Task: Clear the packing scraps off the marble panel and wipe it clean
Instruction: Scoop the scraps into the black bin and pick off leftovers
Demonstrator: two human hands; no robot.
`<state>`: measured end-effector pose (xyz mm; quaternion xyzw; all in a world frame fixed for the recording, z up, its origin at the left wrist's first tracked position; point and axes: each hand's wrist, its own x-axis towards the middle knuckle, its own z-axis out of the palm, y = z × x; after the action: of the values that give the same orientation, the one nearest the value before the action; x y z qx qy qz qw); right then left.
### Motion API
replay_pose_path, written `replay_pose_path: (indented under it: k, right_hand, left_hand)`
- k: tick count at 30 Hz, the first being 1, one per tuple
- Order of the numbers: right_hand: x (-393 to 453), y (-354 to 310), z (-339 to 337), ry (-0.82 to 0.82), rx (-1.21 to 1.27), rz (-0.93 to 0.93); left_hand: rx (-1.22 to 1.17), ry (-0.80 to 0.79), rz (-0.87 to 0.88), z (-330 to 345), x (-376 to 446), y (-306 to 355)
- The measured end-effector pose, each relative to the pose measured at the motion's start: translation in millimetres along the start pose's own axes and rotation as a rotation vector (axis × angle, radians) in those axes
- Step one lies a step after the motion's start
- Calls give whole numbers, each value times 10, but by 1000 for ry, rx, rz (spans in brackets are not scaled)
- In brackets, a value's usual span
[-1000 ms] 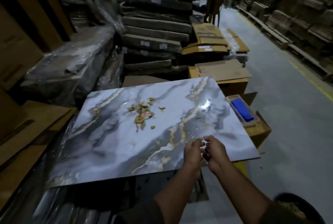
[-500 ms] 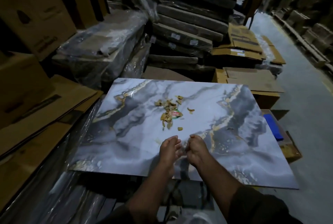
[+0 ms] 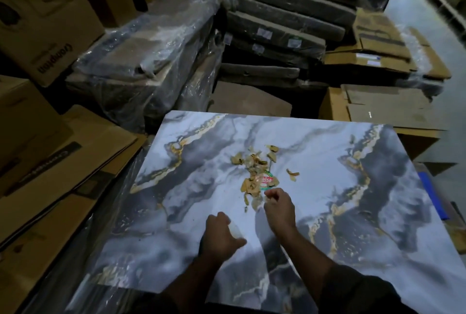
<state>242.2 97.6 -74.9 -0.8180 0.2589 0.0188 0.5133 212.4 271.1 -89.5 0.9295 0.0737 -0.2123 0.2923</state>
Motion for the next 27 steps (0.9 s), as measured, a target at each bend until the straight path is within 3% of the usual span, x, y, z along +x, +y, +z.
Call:
replay_pose_path:
  k: [2, 4, 8, 14, 17, 20, 24, 27]
  right_hand:
    - [3, 151, -5, 49, -255, -113]
    - [-13, 269, 7, 135, -399, -81]
    - [5, 320, 152, 207, -318, -76]
    - [211, 80, 216, 122, -102, -137]
    - [431, 147, -7, 270, -68, -152]
    - [731, 285, -255, 391, -111, -49]
    - [1110, 305, -223, 314, -138, 6]
    - [1061, 233, -55, 171, -168, -132]
  left_hand:
    - [18, 6, 73, 82, 46, -22]
    - [7, 10, 153, 133, 116, 1]
    - [-55, 43, 264, 204, 333, 117]
    - [-255, 102, 338, 146, 773, 511]
    - [-292, 92, 398, 116, 877, 537]
    - [-362, 128, 345, 126, 897, 484]
    - [-362, 298, 387, 108, 873, 436]
    - [-330, 413, 377, 59, 925, 447]
